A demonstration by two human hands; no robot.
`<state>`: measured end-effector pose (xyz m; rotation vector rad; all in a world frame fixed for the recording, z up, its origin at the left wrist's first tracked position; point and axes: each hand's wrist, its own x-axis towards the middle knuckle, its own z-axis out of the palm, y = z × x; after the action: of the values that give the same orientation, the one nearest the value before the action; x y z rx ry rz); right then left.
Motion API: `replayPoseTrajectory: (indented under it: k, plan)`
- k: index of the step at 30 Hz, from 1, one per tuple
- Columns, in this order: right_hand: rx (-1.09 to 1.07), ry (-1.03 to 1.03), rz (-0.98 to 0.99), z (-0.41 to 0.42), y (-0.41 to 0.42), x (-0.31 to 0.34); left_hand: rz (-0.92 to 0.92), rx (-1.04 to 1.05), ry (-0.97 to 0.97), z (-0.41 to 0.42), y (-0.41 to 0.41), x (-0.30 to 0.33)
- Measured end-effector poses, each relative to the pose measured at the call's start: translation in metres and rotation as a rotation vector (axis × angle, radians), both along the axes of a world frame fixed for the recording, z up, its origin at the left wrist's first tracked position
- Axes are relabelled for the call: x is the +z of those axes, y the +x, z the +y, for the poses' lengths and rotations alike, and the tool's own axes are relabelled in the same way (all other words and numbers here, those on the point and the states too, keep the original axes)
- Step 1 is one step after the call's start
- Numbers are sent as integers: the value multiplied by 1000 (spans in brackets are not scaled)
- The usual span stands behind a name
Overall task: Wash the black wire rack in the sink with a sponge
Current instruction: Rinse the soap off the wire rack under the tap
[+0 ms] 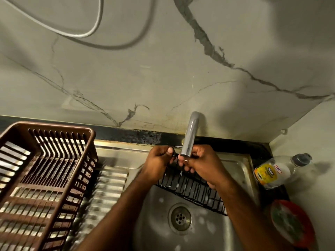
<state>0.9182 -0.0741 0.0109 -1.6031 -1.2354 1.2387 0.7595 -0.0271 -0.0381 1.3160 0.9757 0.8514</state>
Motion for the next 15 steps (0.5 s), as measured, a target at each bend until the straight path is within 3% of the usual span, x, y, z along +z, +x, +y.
replayPoseTrajectory:
  k: [4, 9, 12, 15]
  plan:
    - [81, 35, -431, -7, 16, -11, -110, 186, -120, 3, 1, -5]
    - [-37, 261, -947, -24, -14, -38, -155, 236, -192, -10, 16, -15]
    - [-6, 211, -977, -27, -51, -41, -257, 310, -381, -16, 21, -20]
    - [44, 169, -926, -28, -61, -39, -227, 332, -420, -15, 13, -22]
